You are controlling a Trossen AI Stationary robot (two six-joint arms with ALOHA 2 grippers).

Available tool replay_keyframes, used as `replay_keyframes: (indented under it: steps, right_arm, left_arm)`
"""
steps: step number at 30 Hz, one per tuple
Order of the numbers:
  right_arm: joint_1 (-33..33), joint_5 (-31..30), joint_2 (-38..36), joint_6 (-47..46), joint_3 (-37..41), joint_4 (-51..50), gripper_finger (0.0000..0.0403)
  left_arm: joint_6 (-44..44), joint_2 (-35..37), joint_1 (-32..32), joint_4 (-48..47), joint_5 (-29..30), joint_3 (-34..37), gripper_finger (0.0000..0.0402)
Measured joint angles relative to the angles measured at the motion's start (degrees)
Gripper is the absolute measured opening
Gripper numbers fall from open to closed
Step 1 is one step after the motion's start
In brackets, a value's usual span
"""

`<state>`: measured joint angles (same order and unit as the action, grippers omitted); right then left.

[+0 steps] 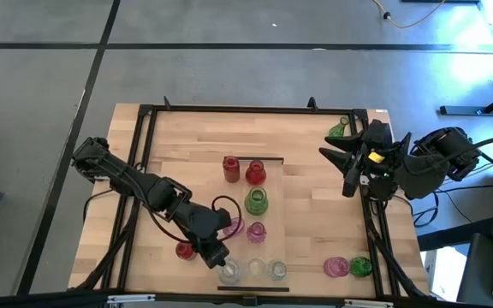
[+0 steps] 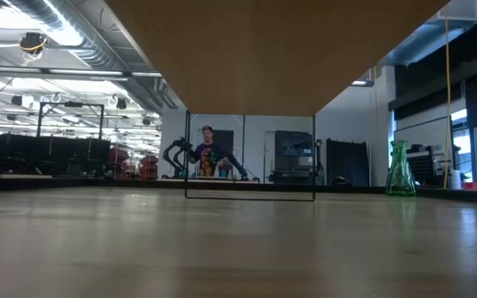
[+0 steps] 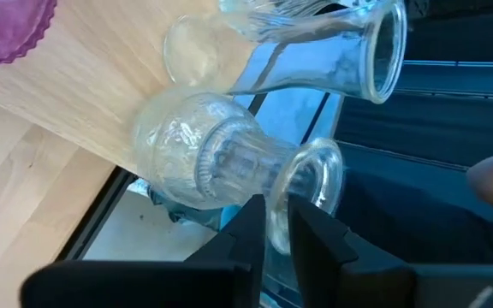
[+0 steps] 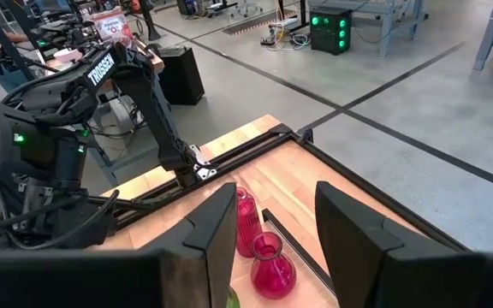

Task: Sort vases onto shelf
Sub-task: Put the top white vase on the shelf aligned with the other white vases, then put the top green vase on the shelf aligned with the other green vase

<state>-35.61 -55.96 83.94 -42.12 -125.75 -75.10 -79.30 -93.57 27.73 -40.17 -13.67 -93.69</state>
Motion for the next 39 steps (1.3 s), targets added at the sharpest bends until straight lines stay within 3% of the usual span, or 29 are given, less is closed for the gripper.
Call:
replay_keyframes:
  steps: [9,31,34,39]
  right_arm:
    - [0.02,0.04,0.00,-0.01,0.00,-0.01,0.0147]
    - [0.00,1.61,0.00,-0.03,0.00,-0.01,0.0147]
    - [0.00,1.77,0.00,-0.03,0.00,-0.66,0.0147]
    - [0.00,1.22,0.00,-3.50,-0.02,-6.68,0.0147]
  left_arm:
    - [-0.01,0.10,-0.03,-0.17,-0.46,0.00,0.0088]
    - [-1.70,4.97,-0.08,-5.35,2.60,0.07,0.0090]
    - [-3.50,7.60,1.18,-9.38,6.66,0.07,0.0090]
    - [-4.97,13.86,5.13,-13.75,21.01,0.07,0.0090]
